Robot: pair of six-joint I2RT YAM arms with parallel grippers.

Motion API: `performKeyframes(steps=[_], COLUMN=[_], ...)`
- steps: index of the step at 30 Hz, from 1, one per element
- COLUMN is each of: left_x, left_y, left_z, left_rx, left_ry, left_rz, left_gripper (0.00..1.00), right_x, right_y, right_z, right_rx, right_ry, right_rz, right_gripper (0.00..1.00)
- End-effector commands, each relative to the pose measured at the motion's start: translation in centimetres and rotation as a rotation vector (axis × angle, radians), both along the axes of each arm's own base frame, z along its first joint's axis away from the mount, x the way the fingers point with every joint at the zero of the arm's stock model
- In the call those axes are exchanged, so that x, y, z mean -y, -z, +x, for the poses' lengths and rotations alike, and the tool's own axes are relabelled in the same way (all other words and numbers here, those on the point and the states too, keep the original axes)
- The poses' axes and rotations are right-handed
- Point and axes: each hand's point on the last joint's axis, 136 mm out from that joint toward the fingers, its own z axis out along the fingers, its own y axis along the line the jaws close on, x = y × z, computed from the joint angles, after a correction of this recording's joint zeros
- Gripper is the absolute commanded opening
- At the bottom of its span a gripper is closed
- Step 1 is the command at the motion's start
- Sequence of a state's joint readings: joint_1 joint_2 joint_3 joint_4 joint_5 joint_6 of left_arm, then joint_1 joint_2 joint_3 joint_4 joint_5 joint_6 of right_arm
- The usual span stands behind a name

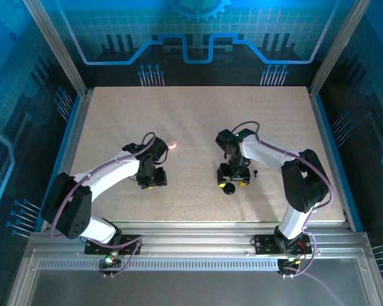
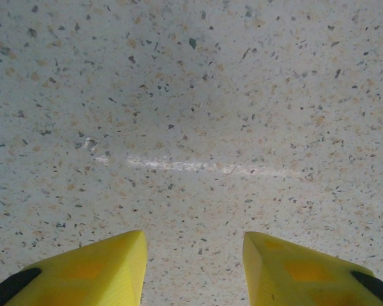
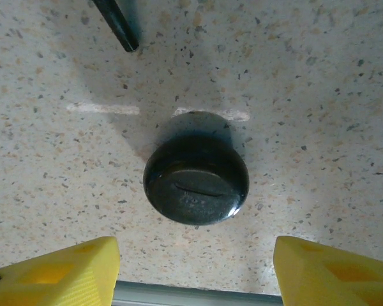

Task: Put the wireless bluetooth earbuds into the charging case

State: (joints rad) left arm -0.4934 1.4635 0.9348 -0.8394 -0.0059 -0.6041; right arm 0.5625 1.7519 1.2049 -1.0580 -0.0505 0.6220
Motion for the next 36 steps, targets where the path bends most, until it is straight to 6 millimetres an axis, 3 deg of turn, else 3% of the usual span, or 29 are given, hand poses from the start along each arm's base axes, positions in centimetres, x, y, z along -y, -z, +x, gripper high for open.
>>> performKeyframes(steps=[1, 13, 25, 27, 29, 32, 36], left_x=[0.3, 0.5, 0.6, 0.7, 0.8, 1.4, 3.0], left_y=[0.4, 0.7, 0.6, 0.5, 0.4, -0.5, -3.3], left_z=[-0.5, -0.6, -0.8, -0.8, -0.7, 0.0, 2.1], left_rx=[-0.018, -0.024, -0.022, -0.019, -0.007, 0.043, 0.236], left_ry=[-0.01, -0.011, -0.005, -0.003, 0.002, 0.016, 0.079], left_rz=[-0.015, -0.026, -0.029, -0.034, -0.037, -0.065, -0.165], left_gripper=[0.44, 0.44, 0.43, 0.43, 0.43, 0.42, 0.4], right_x=[-0.3, -1.0, -0.7, -0.6, -0.6, -0.7, -1.8], right_y=[0.5, 2.8, 4.3, 4.4, 4.1, 3.2, 0.3], right_z=[0.0, 0.6, -0.2, -0.2, 0.0, 0.5, 1.6], right_rx=[-0.022, -0.056, -0.102, -0.098, -0.079, -0.025, 0.115], right_ry=[0.014, 0.014, 0.008, 0.007, 0.009, 0.018, 0.072], right_rz=[-0.021, -0.024, -0.051, -0.054, -0.053, -0.031, 0.076], right_gripper=[0.66, 0.63, 0.59, 0.54, 0.47, 0.45, 0.44])
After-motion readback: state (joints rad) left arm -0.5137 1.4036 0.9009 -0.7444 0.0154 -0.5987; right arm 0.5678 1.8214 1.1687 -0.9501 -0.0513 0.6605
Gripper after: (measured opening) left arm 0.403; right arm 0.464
